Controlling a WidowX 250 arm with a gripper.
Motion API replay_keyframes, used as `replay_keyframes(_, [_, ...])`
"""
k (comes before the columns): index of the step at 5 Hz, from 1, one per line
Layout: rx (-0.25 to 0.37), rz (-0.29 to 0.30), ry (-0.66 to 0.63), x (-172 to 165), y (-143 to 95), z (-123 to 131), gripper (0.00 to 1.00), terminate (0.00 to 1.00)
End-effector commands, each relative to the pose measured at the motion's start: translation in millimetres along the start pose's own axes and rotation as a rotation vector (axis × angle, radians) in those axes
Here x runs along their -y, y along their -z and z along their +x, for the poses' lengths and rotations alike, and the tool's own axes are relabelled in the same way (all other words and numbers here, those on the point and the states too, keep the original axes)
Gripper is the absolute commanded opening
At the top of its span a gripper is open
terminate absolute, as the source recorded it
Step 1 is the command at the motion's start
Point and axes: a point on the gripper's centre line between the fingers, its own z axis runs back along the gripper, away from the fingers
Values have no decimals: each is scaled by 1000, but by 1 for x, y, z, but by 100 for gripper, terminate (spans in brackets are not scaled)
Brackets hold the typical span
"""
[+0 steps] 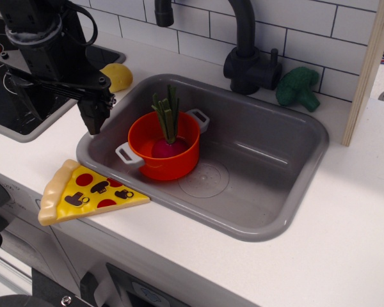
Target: Take beet from pot sink
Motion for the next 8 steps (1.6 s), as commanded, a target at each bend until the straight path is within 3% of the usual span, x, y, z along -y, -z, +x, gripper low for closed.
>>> replay_keyframes(1, [0,0,0,0,0,0,100,0])
replay_keyframes(2, [26,-3,-69,14,11,25,100,0])
replay_keyframes(4, [101,-130,-112,45,17,66,100,0])
replay_keyframes(5, [116,-112,-152,59,21,79,100,0])
replay_keyframes(6, [165,-23,-195,57,37,89,100,0])
replay_keyframes(8, [180,29,-243,59,58,97,100,0])
